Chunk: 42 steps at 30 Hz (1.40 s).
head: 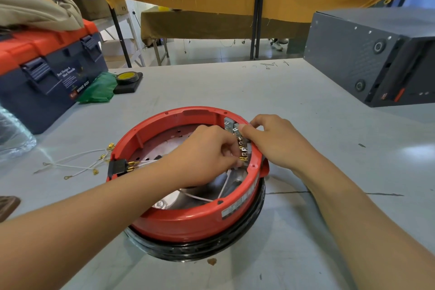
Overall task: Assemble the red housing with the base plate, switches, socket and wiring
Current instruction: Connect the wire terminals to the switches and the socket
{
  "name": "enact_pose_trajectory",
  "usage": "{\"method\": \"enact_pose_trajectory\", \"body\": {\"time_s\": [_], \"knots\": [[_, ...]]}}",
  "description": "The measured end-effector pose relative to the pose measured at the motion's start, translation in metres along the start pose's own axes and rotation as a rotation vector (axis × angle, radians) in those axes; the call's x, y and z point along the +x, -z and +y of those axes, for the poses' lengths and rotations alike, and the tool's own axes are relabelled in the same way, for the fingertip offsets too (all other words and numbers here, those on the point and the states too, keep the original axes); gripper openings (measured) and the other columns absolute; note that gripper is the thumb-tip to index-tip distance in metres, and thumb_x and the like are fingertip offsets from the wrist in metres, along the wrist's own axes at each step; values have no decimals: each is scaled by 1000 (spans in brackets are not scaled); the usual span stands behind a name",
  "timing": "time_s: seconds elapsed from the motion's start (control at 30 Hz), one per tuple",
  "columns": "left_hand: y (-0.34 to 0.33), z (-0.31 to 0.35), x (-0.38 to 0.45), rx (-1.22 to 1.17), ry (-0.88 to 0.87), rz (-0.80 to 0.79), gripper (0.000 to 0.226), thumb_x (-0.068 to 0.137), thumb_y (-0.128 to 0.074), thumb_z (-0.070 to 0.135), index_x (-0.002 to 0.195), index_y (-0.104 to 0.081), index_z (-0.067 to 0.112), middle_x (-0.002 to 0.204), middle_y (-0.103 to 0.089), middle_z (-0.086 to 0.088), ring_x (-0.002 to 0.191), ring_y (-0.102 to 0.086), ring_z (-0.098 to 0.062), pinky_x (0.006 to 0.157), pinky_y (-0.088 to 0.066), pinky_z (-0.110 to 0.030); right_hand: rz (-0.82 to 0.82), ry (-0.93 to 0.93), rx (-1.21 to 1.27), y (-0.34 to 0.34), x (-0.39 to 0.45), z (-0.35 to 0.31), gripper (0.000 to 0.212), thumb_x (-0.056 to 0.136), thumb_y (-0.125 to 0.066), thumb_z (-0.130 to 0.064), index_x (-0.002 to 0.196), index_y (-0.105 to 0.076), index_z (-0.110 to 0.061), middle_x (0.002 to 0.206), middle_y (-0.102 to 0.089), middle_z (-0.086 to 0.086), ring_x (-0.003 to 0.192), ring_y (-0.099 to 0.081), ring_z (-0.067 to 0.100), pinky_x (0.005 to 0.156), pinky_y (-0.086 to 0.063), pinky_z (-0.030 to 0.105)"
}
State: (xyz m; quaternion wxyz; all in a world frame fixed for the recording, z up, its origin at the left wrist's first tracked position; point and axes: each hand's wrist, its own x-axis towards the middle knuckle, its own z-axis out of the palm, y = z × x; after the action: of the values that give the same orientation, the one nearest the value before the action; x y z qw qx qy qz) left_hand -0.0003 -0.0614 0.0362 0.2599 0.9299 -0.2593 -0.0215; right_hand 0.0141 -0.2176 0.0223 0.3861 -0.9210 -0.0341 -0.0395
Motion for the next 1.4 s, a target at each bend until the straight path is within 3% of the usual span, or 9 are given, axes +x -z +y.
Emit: {"method": "enact_pose_trajectory", "body": {"time_s": [0.17,0.47,0.93,1.03,1.17,1.27,1.4], "knots": [[9,-1,0,-18,17,-58,17,84,-60,7,78,-72,17,70,-70,2,66,-60,-5,65,-44,-16,-10,5,3,1,0,0,33,91,-50,-44,93,-62,-14,79,-61,-2,72,-54,12,59,-39,22],[8,-1,-1,104,-1,-21,15,88,-61,13,88,-73,21,77,-66,5,67,-56,-3,62,-39,-14,-16,11,-2,0,0,1,32,92,-49,-44,96,-62,-15,79,-59,-4,72,-54,9,58,-38,19],[0,3,1,138,-4,10,15,87,-58,9,88,-72,16,90,-71,-1,88,-61,-15,83,-46,-33,9,8,9,0,-1,1,35,91,-50,-43,93,-63,-11,84,-61,1,75,-55,15,61,-39,22],[0,3,1,136,-3,14,15,87,-59,9,88,-72,16,89,-71,-1,87,-60,-15,83,-46,-34,11,9,13,-1,0,2,35,91,-50,-44,93,-63,-11,85,-62,2,79,-57,17,63,-40,22],[0,3,1,129,-11,22,14,87,-59,10,88,-72,16,87,-71,-2,85,-60,-15,81,-46,-33,12,14,0,0,0,2,34,92,-50,-43,92,-63,-11,81,-60,-2,71,-52,9,59,-38,20],[2,4,0,98,-18,53,14,83,-60,4,82,-70,14,76,-71,-2,74,-63,-13,76,-48,-31,15,22,-2,0,-1,3,33,91,-51,-43,91,-63,-13,77,-58,-5,69,-52,6,56,-37,20],[8,5,1,24,17,63,12,79,-63,4,83,-64,15,72,-69,0,69,-64,-11,73,-52,-32,12,18,14,2,-1,2,33,88,-55,-46,91,-66,-15,72,-56,-7,73,-54,12,58,-39,21]]}}
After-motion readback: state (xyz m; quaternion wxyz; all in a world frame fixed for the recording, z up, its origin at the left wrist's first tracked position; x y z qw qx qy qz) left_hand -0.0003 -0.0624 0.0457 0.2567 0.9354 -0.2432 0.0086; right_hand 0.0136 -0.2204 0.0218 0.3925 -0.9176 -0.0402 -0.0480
